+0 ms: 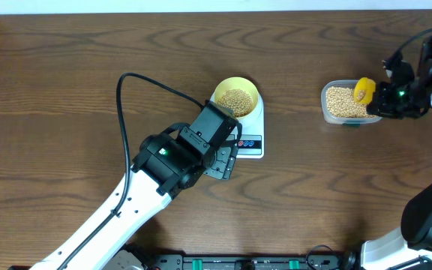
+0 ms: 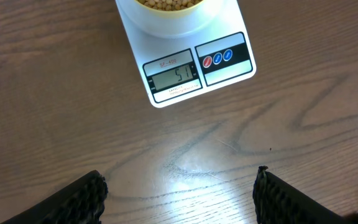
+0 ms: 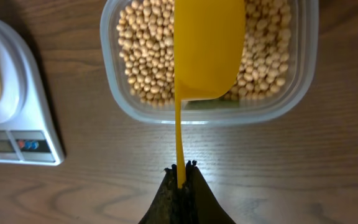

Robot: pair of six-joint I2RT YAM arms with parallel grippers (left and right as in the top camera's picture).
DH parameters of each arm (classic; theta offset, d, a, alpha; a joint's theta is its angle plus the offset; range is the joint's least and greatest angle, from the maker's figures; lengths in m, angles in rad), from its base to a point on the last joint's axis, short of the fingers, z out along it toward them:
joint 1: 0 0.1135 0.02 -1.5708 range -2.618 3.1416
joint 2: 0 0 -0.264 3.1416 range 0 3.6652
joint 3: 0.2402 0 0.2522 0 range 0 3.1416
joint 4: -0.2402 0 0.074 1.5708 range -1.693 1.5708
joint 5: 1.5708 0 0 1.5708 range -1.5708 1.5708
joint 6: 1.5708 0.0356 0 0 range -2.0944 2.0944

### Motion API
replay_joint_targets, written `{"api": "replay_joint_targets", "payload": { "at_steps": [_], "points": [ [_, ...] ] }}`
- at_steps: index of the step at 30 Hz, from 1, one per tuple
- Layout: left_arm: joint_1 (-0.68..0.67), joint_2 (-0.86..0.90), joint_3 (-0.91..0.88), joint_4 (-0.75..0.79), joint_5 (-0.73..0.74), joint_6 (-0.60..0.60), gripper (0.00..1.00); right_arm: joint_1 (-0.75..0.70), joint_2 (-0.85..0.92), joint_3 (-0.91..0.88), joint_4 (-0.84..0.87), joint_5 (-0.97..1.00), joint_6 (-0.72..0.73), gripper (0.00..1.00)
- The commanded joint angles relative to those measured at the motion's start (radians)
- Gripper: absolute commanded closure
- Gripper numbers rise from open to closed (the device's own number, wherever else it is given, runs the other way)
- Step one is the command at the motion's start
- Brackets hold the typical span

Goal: Scoop item into bowl and weigh 50g on scale

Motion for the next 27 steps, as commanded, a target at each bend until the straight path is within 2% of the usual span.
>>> {"api": "replay_joint_targets", "payload": {
  "at_steps": [1, 19, 27],
  "points": [
    [0.002, 0.004, 0.019, -0.002, 0.001, 0.008, 0.22, 0.029, -0.026, 0.021, 0.008, 0.051, 0.012, 0.99],
    [0.002, 0.004, 0.019, -0.002, 0.001, 0.008, 0.22, 0.253, -0.026, 0.021, 0.0, 0.436, 0.126, 0.99],
    [0.002, 0.004, 0.019, -0.002, 0.001, 0.008, 0.22, 0.274, -0.026, 0.021, -0.023, 0.507, 0.175, 0.99]
  ]
}}
